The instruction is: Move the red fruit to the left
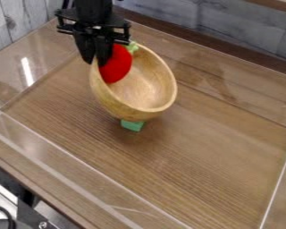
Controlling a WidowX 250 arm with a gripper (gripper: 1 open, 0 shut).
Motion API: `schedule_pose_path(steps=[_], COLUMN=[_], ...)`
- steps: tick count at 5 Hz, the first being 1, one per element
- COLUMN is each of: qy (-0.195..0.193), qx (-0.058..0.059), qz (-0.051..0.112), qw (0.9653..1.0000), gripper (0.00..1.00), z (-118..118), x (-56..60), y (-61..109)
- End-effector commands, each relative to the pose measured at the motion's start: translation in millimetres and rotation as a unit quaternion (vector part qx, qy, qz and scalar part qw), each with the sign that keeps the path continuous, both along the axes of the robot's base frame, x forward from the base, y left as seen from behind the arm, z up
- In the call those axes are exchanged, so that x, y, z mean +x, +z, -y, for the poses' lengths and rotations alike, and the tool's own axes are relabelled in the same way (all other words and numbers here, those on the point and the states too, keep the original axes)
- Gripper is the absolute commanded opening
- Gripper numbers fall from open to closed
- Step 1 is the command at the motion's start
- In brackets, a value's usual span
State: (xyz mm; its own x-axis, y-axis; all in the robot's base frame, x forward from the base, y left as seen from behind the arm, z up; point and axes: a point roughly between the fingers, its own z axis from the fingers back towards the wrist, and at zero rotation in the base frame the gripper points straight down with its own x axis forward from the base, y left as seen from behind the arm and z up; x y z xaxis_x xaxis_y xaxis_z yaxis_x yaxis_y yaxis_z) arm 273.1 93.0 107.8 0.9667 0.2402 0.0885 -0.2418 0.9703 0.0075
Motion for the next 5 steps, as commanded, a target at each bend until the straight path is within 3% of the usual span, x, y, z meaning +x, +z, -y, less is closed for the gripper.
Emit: schedule_pose_path(steps=[1,5], qy=[0.011,0.046], qx=[0.014,0.010], qz=[0.033,0.027], qw=[0.9993,0.9985], gripper=[0.00,0.00], z=[-8,-32], x=[16.5,38.0], y=[15.9,-0.2])
